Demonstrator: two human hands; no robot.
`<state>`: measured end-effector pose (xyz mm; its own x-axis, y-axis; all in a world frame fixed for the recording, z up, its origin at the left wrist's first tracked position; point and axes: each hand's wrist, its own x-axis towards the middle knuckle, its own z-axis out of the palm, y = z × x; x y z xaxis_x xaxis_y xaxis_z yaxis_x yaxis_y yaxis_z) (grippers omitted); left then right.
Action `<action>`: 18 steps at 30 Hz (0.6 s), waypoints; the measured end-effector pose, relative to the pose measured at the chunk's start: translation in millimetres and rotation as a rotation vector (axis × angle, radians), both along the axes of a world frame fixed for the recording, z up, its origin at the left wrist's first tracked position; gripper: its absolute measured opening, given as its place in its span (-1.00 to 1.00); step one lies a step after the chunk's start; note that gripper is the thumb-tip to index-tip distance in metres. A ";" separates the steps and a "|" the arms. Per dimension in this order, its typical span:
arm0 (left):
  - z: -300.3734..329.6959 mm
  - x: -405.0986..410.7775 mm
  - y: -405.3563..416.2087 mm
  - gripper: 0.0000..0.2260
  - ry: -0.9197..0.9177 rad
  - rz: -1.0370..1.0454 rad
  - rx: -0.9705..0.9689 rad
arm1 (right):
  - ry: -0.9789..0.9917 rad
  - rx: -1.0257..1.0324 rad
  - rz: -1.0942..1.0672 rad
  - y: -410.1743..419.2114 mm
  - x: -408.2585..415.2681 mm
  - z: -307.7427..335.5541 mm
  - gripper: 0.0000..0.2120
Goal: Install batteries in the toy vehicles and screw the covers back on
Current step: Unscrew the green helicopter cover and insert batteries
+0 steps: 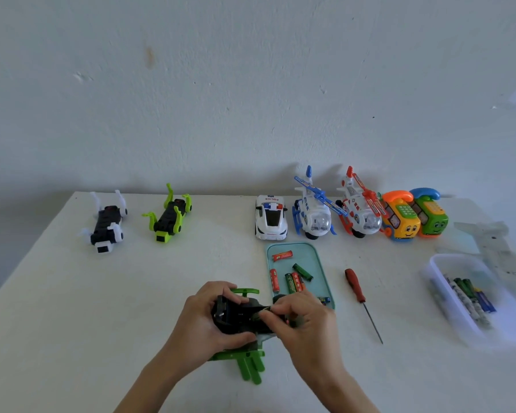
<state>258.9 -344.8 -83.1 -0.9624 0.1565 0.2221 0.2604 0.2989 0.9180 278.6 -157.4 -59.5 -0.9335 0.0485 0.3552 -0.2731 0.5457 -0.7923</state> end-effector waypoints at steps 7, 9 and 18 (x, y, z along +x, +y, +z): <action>-2.5 1.5 -0.6 -0.56 0.035 -0.018 -0.014 | 0.107 0.038 -0.056 -8.1 4.0 -24.2 -0.84; -4.3 0.5 -1.3 -0.56 0.045 -0.021 -0.020 | 0.101 -0.035 -0.086 -11.1 5.4 -28.4 -0.82; -2.7 -1.5 -1.5 -0.56 0.044 -0.038 -0.026 | 0.198 0.170 -0.090 -16.8 7.3 -36.4 -0.67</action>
<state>257.4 -346.3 -85.8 -0.9451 0.1995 0.2589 0.3117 0.3120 0.8975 285.9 -174.2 -95.9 -0.8398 0.0524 0.5403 -0.3575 0.6955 -0.6232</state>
